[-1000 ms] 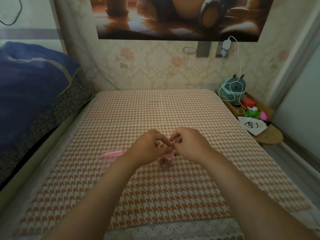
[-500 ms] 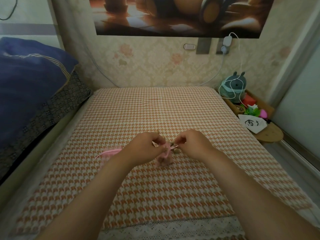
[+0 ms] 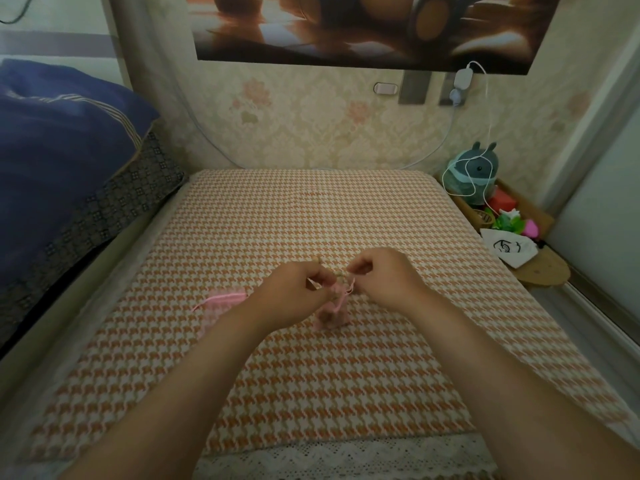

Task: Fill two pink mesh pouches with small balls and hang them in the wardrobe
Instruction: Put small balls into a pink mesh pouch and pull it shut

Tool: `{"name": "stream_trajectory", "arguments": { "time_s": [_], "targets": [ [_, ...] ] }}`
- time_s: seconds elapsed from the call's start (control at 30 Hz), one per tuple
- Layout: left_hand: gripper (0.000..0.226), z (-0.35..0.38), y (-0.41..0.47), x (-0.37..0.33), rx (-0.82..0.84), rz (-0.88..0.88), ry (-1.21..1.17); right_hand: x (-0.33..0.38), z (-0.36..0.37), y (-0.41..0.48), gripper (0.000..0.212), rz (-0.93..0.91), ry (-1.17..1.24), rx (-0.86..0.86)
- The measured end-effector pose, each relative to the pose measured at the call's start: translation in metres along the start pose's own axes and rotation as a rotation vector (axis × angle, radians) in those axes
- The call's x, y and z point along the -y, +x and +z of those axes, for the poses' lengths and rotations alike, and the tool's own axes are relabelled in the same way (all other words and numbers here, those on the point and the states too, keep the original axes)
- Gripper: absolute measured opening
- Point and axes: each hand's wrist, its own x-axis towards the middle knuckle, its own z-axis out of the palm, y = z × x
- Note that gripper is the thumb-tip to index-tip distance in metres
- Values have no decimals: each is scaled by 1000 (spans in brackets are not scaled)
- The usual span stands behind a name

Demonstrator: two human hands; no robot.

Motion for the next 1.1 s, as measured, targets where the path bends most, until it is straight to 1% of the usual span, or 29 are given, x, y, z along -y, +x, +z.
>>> {"name": "stream_trajectory", "arguments": {
  "time_s": [0.03, 0.1, 0.17, 0.23, 0.4, 0.47, 0.53, 0.63, 0.73, 0.83, 0.9, 0.93, 1.0, 1.1],
  "targets": [
    [21, 0, 0, 1, 1, -4, -5, 6, -6, -2, 8, -13, 77, -33],
    [22, 1, 1, 1, -2, -4, -18, 20, -15, -8, 9, -68, 158, -91],
    [22, 2, 1, 1, -6, -4, -42, 29, -19, -16, 10, -114, 202, -88],
    [21, 2, 2, 2, -8, 2, -60, 32, -18, -24, 9, -135, 174, -40],
    [21, 1, 2, 3, 11, 13, -98, 29, -11, -30, 7, -211, 14, 63],
    [21, 1, 2, 4, 19, 9, -112, 29, -9, -28, 5, -241, -23, 73],
    [21, 2, 3, 6, 18, 13, -117, 29, -9, -27, 6, -253, -31, 42],
    [22, 2, 5, 8, 1, 14, -112, 29, -8, -25, 8, -224, -34, 17],
    [23, 1, 7, 8, 11, 20, -105, 27, -6, -20, 12, -164, -88, 69],
    [22, -2, 14, 11, -24, 21, -212, 24, -5, -16, 22, -117, -116, 128],
    [17, -4, 21, 16, -92, -4, -261, 24, -7, -15, 30, -93, -90, 137],
    [16, -5, 25, 18, -136, -17, -250, 24, -8, -14, 28, -90, -69, 143],
    [19, -2, 32, 27, -202, -33, -126, 25, -11, -13, 22, -89, -36, 150],
    [25, 9, 37, 44, -190, -64, 43, 24, -12, -13, 18, -97, -23, 153]
  ]
}}
